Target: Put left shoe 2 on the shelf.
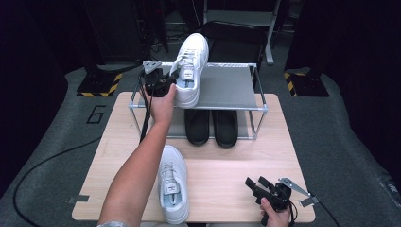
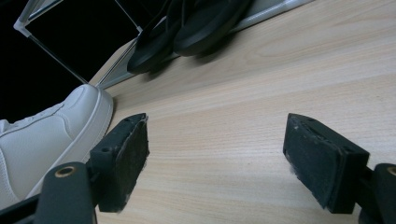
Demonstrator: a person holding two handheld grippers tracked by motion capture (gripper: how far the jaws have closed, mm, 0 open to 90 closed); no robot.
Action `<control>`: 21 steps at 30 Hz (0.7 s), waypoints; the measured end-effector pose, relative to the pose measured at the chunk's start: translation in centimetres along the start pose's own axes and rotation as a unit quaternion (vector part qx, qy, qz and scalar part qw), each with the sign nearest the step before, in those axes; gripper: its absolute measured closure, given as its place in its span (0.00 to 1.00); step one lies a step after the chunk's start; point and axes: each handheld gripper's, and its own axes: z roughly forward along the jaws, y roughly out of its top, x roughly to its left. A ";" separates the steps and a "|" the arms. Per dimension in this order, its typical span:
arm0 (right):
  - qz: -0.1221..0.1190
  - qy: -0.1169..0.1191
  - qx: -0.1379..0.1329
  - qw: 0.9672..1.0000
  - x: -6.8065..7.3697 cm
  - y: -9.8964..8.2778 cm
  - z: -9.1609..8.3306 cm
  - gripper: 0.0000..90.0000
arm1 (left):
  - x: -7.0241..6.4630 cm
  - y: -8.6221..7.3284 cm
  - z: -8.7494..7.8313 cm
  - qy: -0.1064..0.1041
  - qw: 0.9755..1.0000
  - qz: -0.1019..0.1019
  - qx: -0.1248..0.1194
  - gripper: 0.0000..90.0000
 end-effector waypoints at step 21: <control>0.000 0.000 0.001 1.000 -0.4 -0.1 -0.1 0.25 | -0.4 -1.2 2.2 0.019 0.999 -0.024 0.027 0.91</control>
